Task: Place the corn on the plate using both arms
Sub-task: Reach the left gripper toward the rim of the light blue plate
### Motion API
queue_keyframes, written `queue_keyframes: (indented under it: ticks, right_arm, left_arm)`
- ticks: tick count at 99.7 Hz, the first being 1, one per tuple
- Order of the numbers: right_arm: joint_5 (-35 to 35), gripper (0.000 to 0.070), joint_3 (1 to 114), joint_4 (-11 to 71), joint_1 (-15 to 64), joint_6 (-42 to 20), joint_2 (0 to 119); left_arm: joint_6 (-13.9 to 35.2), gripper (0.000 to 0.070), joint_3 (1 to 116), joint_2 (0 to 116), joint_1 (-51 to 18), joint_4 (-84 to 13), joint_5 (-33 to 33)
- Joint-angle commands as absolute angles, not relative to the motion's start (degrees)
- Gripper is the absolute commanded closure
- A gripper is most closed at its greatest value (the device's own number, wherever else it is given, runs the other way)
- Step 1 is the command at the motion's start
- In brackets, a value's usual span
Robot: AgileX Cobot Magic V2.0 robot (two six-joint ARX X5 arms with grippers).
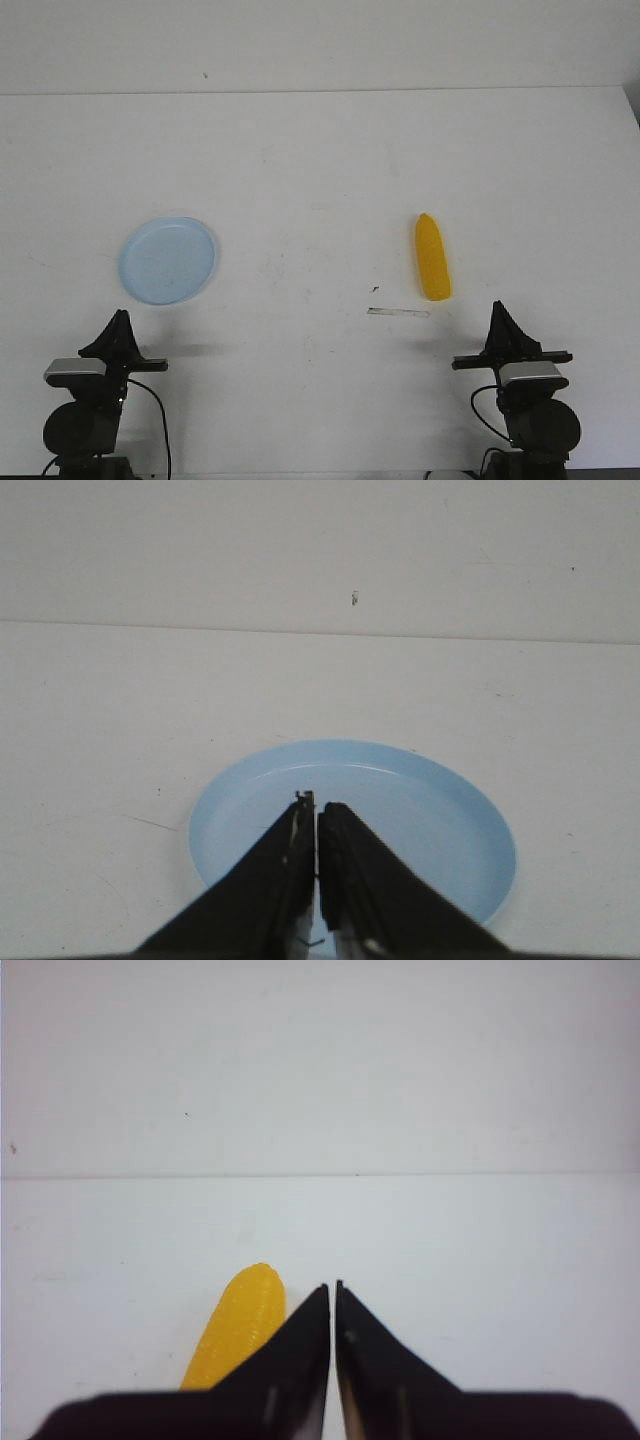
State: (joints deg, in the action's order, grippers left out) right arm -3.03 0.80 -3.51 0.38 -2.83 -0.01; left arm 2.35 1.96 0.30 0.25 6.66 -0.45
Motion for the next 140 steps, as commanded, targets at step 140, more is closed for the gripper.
queue_keyframes:
  ticks: [140]
  right_arm:
    - [-3.0, 0.0691, 0.7, -4.2, 0.4, -2.9, 0.1]
  left_arm:
    - [4.4, 0.0699, 62.0, 56.7, 0.3, -31.2, -6.2]
